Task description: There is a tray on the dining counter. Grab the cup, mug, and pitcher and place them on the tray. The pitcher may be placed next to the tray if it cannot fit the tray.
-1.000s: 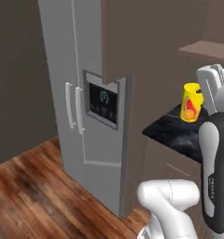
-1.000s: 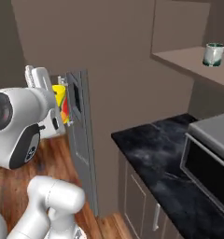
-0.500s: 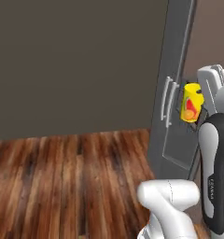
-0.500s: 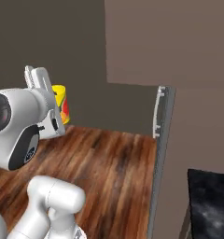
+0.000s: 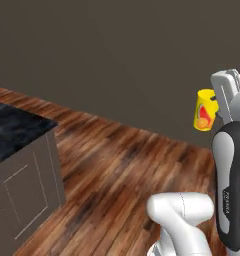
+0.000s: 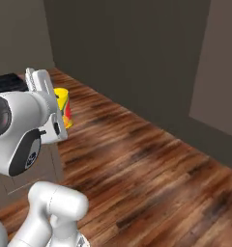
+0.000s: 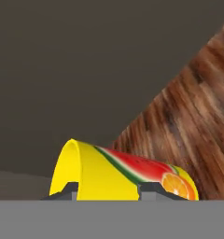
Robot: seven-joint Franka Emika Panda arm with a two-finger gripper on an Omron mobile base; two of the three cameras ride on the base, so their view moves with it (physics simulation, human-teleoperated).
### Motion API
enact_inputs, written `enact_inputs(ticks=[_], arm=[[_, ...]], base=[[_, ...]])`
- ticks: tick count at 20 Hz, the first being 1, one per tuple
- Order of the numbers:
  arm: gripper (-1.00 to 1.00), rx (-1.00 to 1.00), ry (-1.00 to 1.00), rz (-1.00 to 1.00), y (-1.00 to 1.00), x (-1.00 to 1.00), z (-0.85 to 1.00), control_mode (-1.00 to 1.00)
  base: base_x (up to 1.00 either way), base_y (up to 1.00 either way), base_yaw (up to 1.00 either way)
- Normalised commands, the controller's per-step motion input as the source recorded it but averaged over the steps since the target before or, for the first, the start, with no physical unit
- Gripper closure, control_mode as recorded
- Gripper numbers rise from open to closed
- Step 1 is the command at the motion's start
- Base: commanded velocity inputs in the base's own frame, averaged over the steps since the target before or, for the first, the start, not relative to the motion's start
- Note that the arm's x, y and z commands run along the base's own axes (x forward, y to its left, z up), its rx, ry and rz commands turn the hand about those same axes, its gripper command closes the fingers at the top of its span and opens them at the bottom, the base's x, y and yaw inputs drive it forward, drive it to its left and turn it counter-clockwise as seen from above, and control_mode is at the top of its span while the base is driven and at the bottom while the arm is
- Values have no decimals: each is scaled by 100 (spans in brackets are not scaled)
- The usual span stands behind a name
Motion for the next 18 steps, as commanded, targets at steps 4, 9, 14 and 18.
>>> enact_inputs(ticks=[4,9,14,18], arm=[[100,0,0,0,0,0,0,100],[100,0,0,0,0,0,0,100],[100,0,0,0,0,0,0,100],[100,0,0,0,0,0,0,100]], base=[[-4,24,100],[0,27,98],[12,33,86],[54,58,61]])
